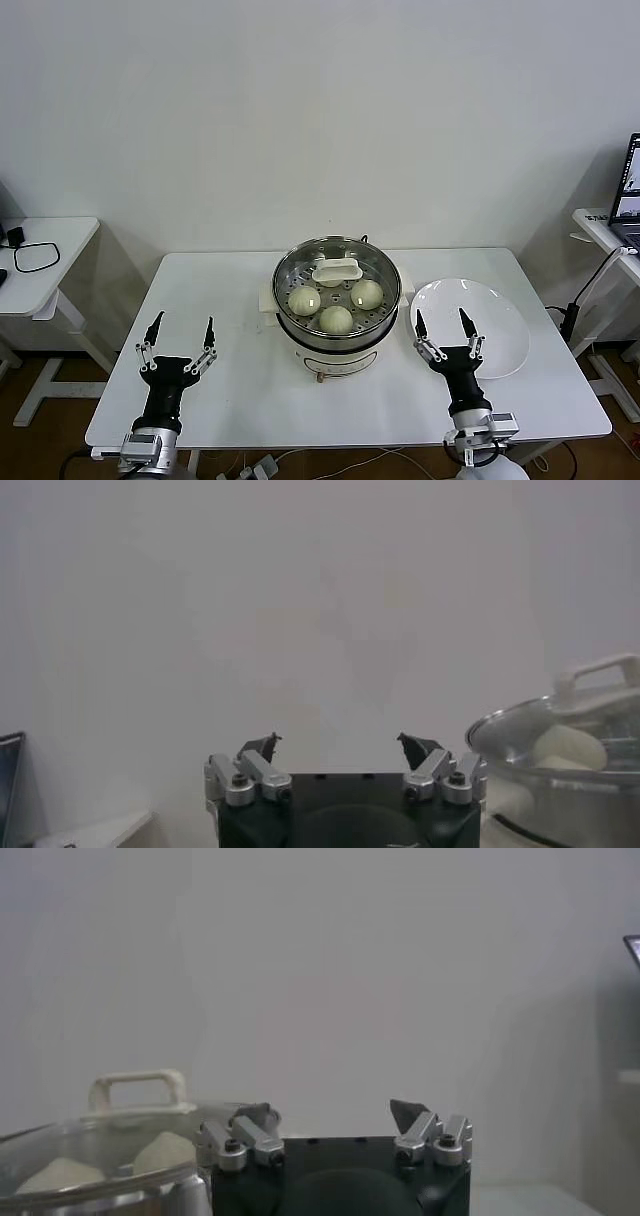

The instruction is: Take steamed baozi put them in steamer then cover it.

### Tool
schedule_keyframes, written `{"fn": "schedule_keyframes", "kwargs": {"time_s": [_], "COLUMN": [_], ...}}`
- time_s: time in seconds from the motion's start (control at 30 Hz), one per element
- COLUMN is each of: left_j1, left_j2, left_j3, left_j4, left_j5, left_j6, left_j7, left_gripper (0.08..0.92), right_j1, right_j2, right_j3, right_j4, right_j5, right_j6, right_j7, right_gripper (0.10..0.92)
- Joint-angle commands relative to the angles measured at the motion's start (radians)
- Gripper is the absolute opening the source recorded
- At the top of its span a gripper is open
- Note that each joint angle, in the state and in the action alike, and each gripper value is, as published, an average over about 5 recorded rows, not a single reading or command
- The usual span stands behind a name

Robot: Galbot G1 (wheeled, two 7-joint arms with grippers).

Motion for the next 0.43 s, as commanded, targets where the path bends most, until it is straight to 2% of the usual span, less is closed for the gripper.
{"fn": "schedule_keyframes", "kwargs": {"time_s": [0.03, 0.43], "left_j1": [0.014, 0.015], "left_j2": [-0.003, -0.003], "left_j3": [-0.006, 0.013], "left_j4": [0.000, 0.003], "left_j5": [-0.029, -0.023], "left_j6": [-0.018, -0.023], "left_j7": [0.001, 0.001], "left_gripper": [0.823, 0.823], "right_j1": [-0.011, -0.030], "right_j2": [0.002, 0.000], "right_j3": [-0.001, 0.014], "right_j4": [0.015, 0.024], "right_j5": [-0.016, -0.018], "right_j6": [-0.008, -0.003], "right_j7": [0.000, 0.002], "right_gripper": [0.823, 0.823]}}
